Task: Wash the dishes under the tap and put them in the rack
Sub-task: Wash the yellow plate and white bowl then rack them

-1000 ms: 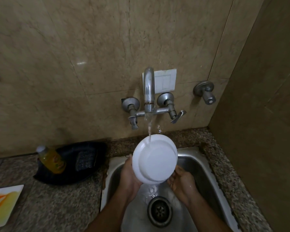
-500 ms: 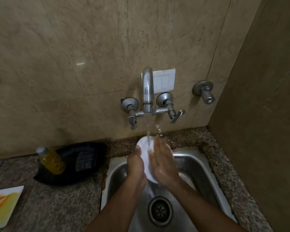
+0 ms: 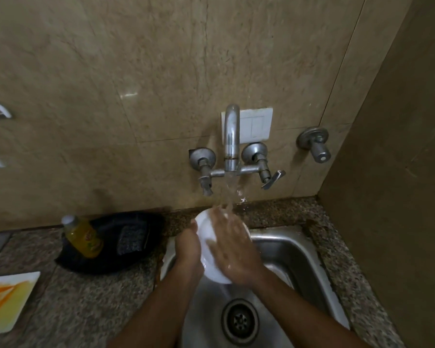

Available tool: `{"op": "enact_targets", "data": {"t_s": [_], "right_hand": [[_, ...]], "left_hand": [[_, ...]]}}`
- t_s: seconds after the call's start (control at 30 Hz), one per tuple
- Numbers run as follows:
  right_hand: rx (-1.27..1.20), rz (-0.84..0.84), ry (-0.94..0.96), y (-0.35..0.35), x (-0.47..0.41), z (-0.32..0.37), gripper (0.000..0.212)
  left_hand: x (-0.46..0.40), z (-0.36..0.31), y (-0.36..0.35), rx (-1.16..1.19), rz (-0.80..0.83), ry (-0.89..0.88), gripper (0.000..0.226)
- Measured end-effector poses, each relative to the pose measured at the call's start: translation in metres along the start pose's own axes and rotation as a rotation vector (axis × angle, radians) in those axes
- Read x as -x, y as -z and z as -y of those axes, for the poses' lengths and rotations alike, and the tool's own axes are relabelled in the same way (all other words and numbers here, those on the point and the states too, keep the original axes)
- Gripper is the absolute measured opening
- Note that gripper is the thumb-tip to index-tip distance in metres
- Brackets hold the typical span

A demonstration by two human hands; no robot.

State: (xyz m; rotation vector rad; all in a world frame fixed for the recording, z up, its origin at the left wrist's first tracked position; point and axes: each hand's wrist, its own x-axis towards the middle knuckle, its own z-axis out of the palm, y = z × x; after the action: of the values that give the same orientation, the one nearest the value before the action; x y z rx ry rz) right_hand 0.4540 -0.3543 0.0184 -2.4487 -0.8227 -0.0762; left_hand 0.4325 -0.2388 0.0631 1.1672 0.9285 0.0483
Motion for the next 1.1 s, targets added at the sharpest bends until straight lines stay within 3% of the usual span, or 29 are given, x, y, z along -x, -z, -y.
{"op": "enact_targets", "data": {"t_s": [0.07, 0.17, 0.2, 0.3, 0.33, 0.43, 0.47, 0.57, 0.6, 0.63, 0.7, 0.73, 0.8, 0.93, 1.0, 1.1], "right_hand": [[0.019, 0.075, 0.166, 0.0, 0.006, -0.011, 0.064], [-0.082, -0.04, -0.245, 0.008, -0.013, -0.018, 0.057], [-0.028, -0.054, -0.271, 0.01, -0.015, -0.01, 0.056], [0.123, 0.037, 0.186, 0.007, 0.002, 0.003, 0.055], [0.088, 0.079, 0.218, 0.007, 0.003, -0.006, 0.055], [-0.009, 0.001, -0.188, 0.009, -0.012, -0.024, 0.061], [0.023, -0.014, -0.238, 0.01, -0.013, -0.019, 0.064], [0.082, 0.037, 0.012, 0.017, 0.004, -0.015, 0.062], [0.009, 0.052, -0.014, 0.018, 0.009, -0.026, 0.063], [-0.151, 0.051, -0.175, 0.023, 0.012, -0.035, 0.066], [-0.704, -0.025, -0.585, 0.031, 0.013, -0.052, 0.07], [-0.938, -0.05, -0.665, 0.03, 0.017, -0.058, 0.059], [-1.176, -0.025, -0.72, 0.035, 0.027, -0.056, 0.036], [-1.394, -0.016, -0.706, 0.047, 0.037, -0.056, 0.033], [-1.497, -0.081, -0.706, 0.051, 0.038, -0.056, 0.033], [-1.665, -0.18, -0.73, 0.053, 0.042, -0.062, 0.039]], "left_hand": [[0.005, -0.002, -0.001, 0.025, 0.018, 0.015, 0.036], [0.012, 0.003, -0.007, 0.034, 0.038, 0.035, 0.04], [0.012, 0.004, -0.007, 0.028, 0.075, 0.043, 0.04], [0.009, 0.0, -0.004, 0.059, 0.116, 0.042, 0.025], [0.009, 0.001, -0.003, 0.073, 0.111, 0.047, 0.022], [0.01, 0.01, -0.008, 0.06, 0.094, 0.045, 0.029], [0.011, 0.01, -0.008, 0.068, 0.081, 0.06, 0.031], [0.015, 0.004, -0.004, 0.094, 0.083, 0.061, 0.037], [0.018, 0.003, -0.001, 0.106, 0.103, 0.059, 0.035], [0.022, 0.004, 0.002, 0.101, 0.126, 0.057, 0.032], [0.023, 0.008, 0.007, 0.095, 0.145, 0.067, 0.029], [0.023, 0.01, 0.01, 0.117, 0.155, 0.073, 0.03], [0.016, 0.012, 0.017, 0.171, 0.192, 0.068, 0.039], [0.003, 0.01, 0.026, 0.259, 0.332, 0.046, 0.065], [0.006, 0.001, 0.021, 0.184, 0.4, 0.009, 0.06], [0.012, -0.011, 0.011, -0.009, 0.406, -0.052, 0.036]]}}
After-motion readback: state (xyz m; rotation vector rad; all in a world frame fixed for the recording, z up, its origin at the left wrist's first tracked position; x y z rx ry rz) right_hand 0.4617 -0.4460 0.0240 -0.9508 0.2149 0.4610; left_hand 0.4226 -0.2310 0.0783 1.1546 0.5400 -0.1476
